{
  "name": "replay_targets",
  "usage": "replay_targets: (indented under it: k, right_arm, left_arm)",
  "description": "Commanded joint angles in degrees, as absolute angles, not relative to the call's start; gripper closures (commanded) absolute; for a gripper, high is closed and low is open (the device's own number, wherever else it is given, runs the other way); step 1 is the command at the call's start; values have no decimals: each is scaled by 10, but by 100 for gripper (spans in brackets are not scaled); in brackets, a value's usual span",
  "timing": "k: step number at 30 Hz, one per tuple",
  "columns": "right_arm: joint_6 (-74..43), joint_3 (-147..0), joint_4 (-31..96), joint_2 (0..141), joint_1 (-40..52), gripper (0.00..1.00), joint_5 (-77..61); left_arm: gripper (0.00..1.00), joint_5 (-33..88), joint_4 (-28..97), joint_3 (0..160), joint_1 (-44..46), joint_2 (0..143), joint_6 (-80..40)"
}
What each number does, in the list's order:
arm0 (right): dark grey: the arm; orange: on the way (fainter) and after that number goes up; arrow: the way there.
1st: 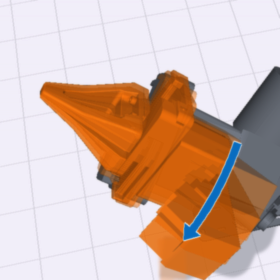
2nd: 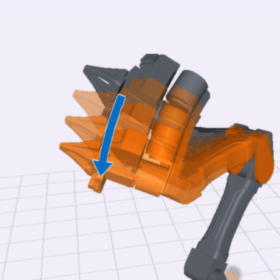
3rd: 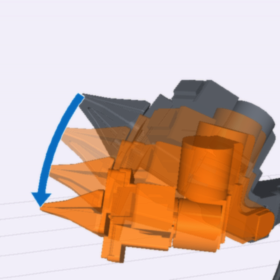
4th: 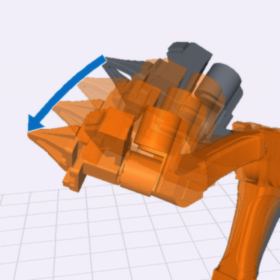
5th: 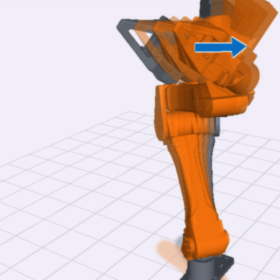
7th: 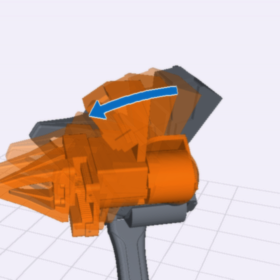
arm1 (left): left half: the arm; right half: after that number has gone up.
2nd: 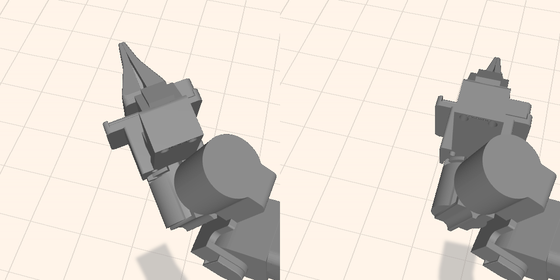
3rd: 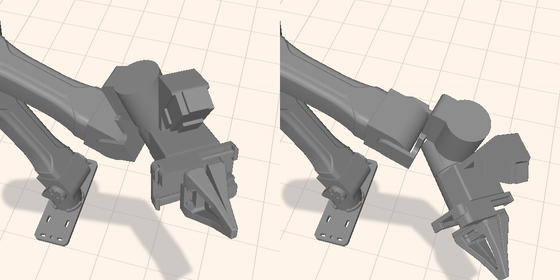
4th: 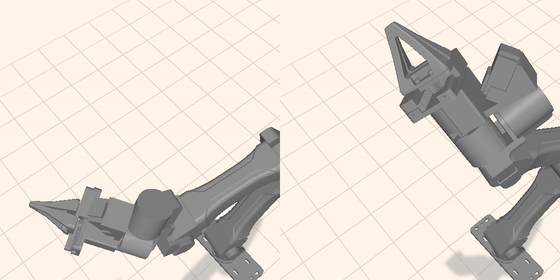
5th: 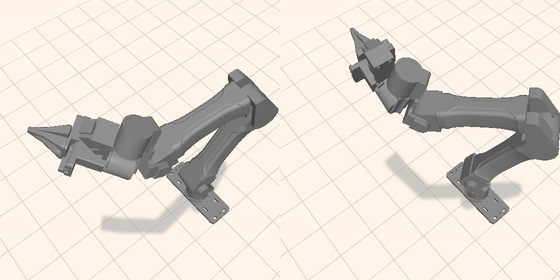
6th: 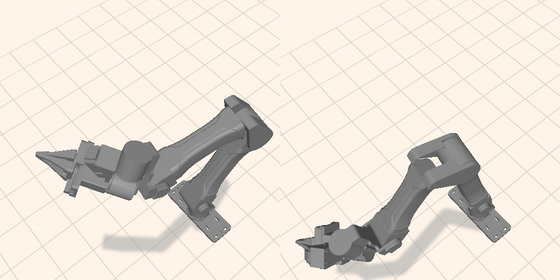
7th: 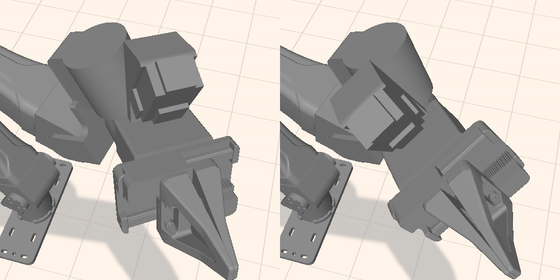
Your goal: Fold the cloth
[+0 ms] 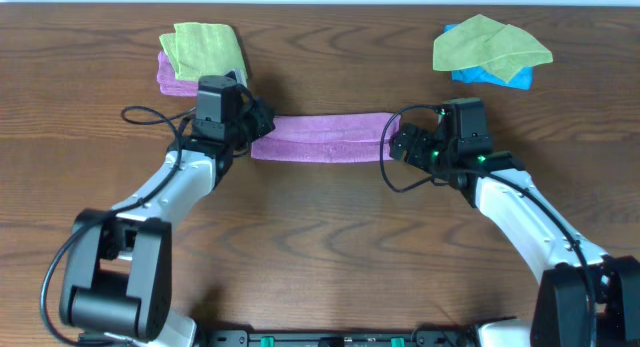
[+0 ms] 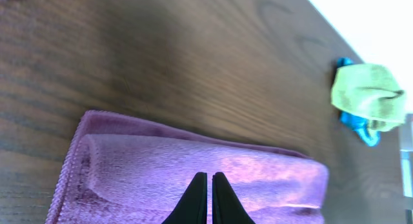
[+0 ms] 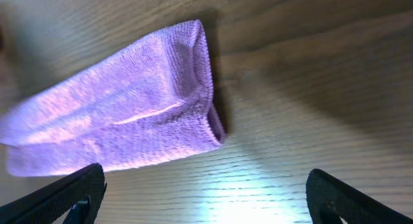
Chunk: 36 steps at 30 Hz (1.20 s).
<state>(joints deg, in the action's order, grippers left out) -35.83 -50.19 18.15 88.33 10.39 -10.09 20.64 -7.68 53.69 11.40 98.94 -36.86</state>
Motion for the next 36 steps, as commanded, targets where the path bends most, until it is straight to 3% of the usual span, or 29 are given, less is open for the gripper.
replay_targets:
  k: [1, 26, 28, 31, 36]
  right_arm:
    - [-412, -508, 180, 879, 98, 1, -123]
    - [-491, -508, 31, 1046, 103, 3, -177]
    - [-497, -508, 24, 1056, 106, 5, -182]
    - [-498, -508, 10, 1069, 115, 20, -183]
    - [-506, -508, -6, 1096, 128, 25, -182]
  left_arm:
    - [94, 188, -75, 539, 119, 1020, -375]
    - [94, 109, -32, 553, 125, 1098, -352]
    - [94, 110, -33, 553, 125, 1103, -353]
    - [94, 110, -33, 553, 125, 1106, -353]
    - [94, 110, -32, 553, 125, 1112, -353]
